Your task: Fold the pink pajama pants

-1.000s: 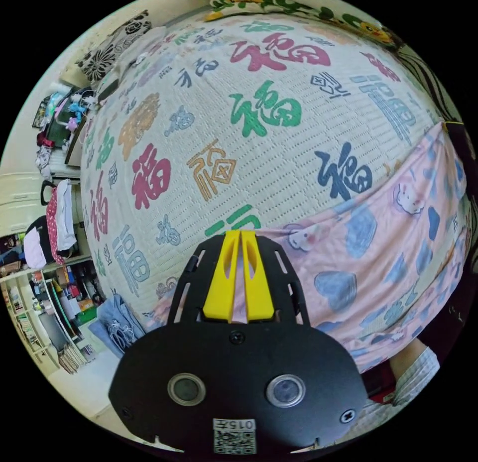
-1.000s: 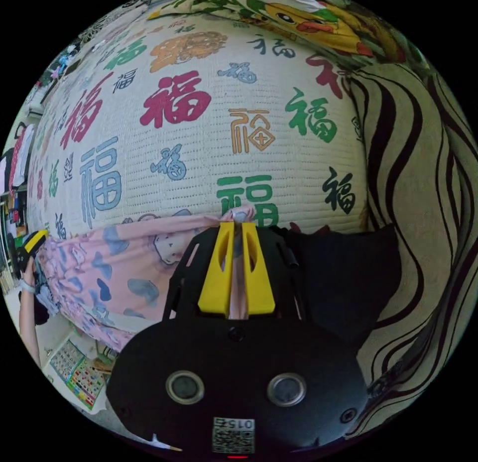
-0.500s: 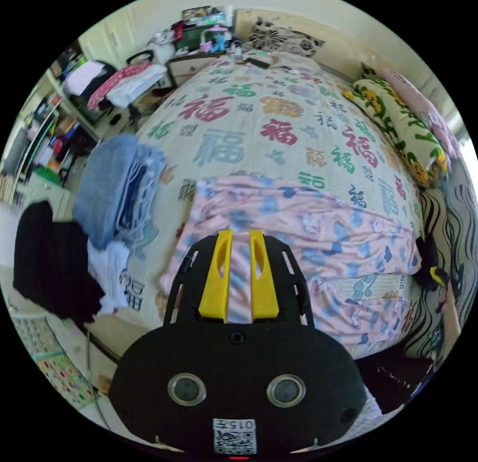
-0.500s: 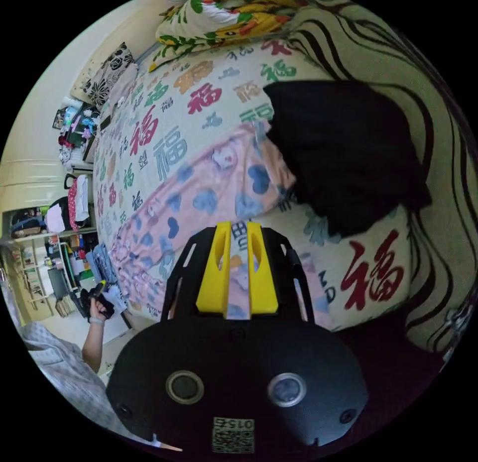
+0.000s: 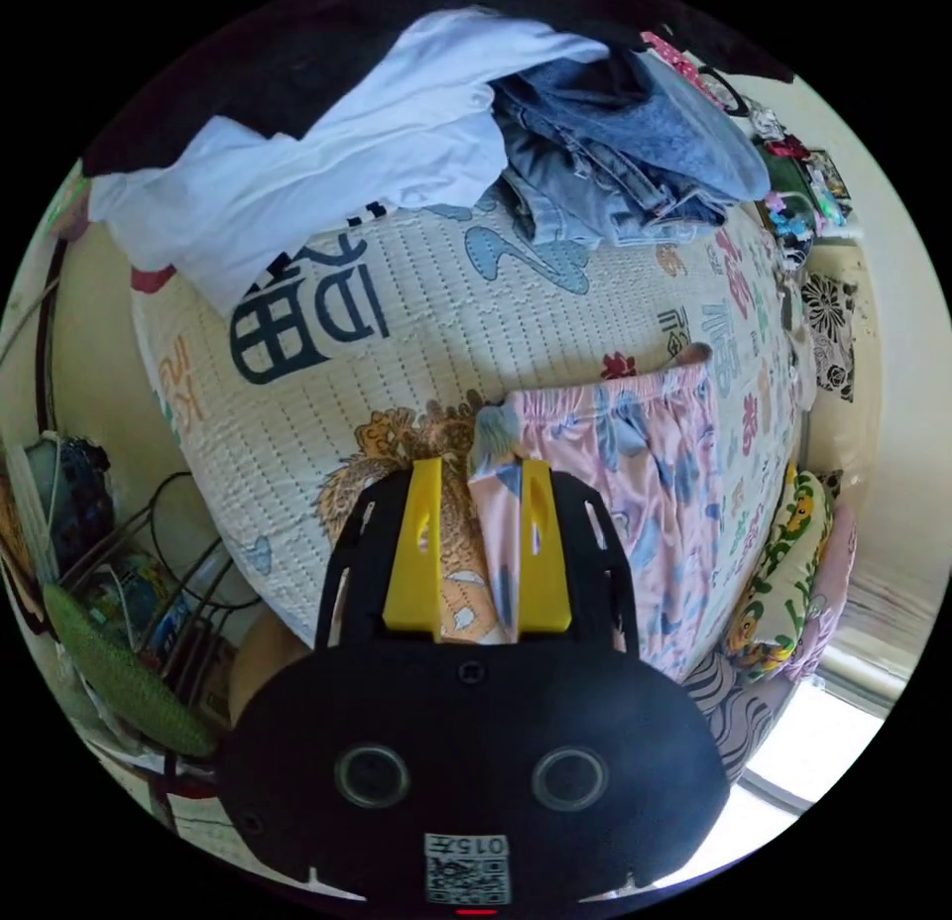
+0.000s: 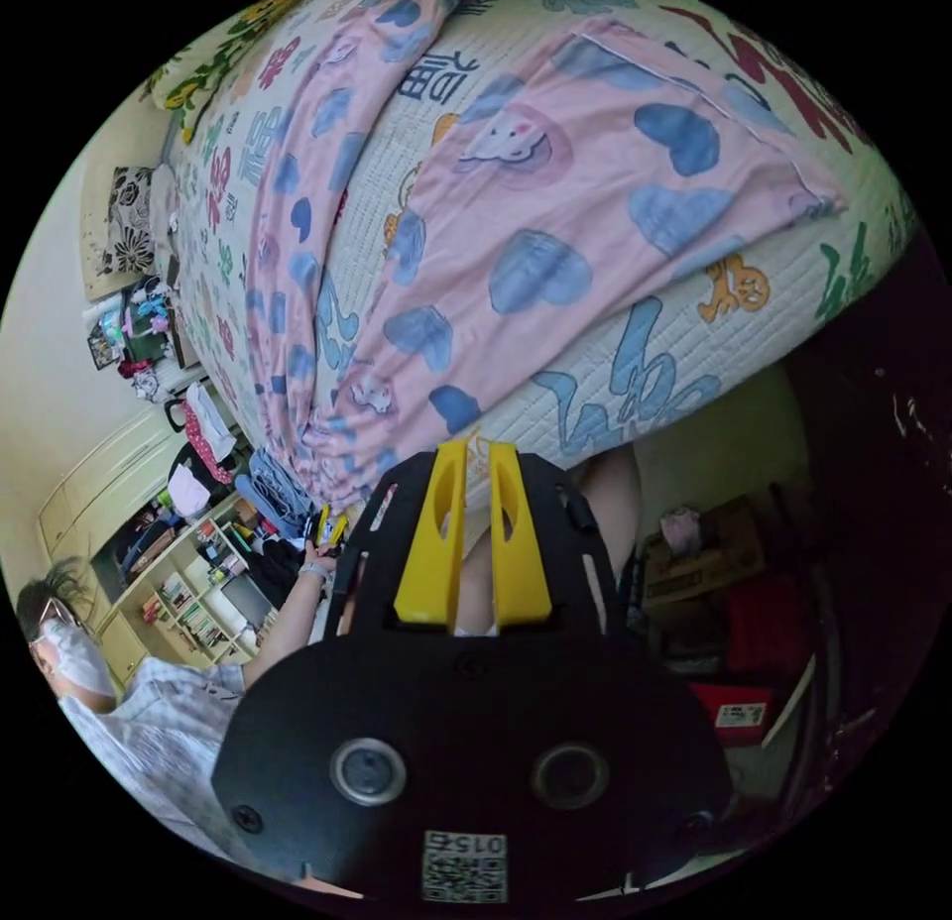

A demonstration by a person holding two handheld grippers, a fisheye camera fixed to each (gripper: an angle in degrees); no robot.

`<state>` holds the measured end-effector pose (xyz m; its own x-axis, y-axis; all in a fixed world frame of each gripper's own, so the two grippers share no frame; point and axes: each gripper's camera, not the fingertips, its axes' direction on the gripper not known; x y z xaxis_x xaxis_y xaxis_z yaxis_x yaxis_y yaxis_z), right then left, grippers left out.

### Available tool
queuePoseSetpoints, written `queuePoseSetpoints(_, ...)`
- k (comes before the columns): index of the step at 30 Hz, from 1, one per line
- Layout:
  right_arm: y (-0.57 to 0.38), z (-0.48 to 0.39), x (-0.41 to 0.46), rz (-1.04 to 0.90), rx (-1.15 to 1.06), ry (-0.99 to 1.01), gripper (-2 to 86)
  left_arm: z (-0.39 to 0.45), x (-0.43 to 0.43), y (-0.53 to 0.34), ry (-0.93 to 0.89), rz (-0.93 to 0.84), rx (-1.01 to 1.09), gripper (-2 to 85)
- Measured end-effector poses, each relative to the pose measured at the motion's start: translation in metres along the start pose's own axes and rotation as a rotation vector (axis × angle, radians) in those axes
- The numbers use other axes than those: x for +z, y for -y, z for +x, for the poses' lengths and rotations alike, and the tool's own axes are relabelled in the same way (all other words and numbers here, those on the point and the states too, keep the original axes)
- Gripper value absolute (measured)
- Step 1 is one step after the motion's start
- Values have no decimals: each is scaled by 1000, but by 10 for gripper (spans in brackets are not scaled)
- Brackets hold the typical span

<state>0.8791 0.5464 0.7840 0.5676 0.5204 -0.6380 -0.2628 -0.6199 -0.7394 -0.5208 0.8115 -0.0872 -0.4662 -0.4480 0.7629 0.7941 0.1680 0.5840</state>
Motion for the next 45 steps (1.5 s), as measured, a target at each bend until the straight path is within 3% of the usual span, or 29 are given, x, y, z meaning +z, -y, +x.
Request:
queuePoseSetpoints(4,4,22,24,23,68,68,43,-35,14,20,15,-76,75,11)
queuePoseSetpoints(12,13,51,53,-15,61,-14,38,-102,34,43,105,-126,216,-1)
queuePoseSetpoints(18,36,88,46,102,128,13,81,-135,53,59,8,-108,149,34)
queuePoseSetpoints(22,66,118,26,255,204,79,97,-152,67,72,-208,-133,33,68)
queuePoseSetpoints(30,104,176,-2,462,440,248,89,-138,81,82,24,-119,49,25)
queuePoseSetpoints(35,123,174,-9,341,384,222,7,-119,62,85,125,-95,124,2)
queuePoseSetpoints(39,122,167,-28,299,321,258,-6,-94,41,85,245,-50,224,2)
queuePoseSetpoints(45,118,124,-85,240,159,307,-7,-72,3,94,109,-34,248,1)
